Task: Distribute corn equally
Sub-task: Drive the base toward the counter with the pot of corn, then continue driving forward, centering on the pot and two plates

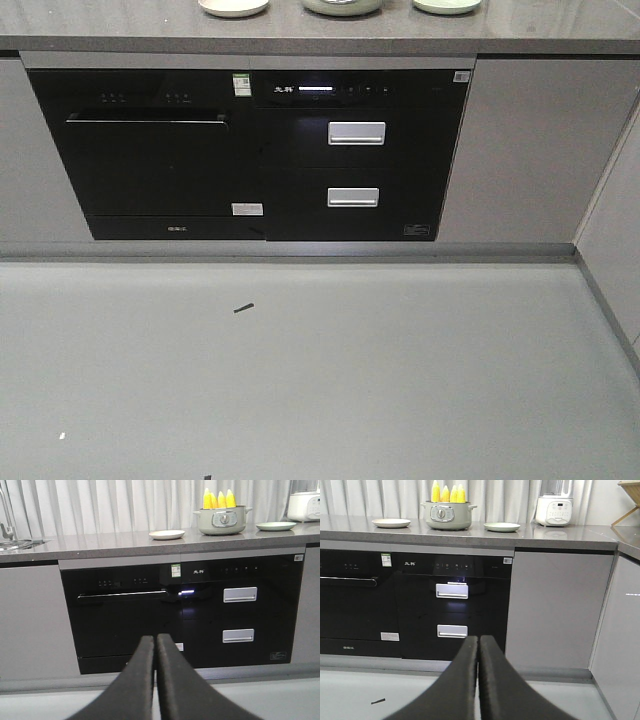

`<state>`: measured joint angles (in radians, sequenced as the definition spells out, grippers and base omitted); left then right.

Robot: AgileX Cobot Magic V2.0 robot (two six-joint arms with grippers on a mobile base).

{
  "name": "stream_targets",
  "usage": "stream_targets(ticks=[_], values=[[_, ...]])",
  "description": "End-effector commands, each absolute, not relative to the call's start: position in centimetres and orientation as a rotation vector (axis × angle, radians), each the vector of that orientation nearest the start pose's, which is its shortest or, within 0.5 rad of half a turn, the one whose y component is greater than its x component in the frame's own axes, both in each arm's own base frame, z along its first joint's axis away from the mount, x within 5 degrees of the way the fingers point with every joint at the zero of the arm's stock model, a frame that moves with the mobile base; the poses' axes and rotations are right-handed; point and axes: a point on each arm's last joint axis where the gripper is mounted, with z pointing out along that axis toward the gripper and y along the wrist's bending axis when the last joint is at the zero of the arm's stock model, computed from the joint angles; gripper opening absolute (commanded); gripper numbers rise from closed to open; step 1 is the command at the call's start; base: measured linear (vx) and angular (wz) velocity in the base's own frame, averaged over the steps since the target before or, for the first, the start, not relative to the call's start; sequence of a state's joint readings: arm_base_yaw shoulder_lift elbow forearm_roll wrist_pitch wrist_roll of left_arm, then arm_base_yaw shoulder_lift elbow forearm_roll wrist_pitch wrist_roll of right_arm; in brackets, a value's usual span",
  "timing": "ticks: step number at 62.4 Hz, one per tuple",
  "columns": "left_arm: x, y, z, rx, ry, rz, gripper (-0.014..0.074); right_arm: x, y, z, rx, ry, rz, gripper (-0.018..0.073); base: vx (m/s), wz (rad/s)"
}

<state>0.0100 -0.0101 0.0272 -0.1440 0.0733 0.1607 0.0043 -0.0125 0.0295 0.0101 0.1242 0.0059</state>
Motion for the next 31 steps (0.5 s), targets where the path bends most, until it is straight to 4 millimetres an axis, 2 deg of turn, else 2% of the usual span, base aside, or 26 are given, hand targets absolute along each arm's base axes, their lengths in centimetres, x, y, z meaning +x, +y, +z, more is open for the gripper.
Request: stream_targets(ticks=[1,31], values=[[5.53,0.04,20.46,-0.003,1.486,0.01,-0.0007,5.65,0.0,19.74,0.008,1.548,0.008,-0.0004,0.11,0.01],[5.53,0.04,20.46,-0.003,1.486,0.01,-0.0007,5.65,0.0,19.74,0.008,1.548,0.008,-0.0004,0.11,0.02]])
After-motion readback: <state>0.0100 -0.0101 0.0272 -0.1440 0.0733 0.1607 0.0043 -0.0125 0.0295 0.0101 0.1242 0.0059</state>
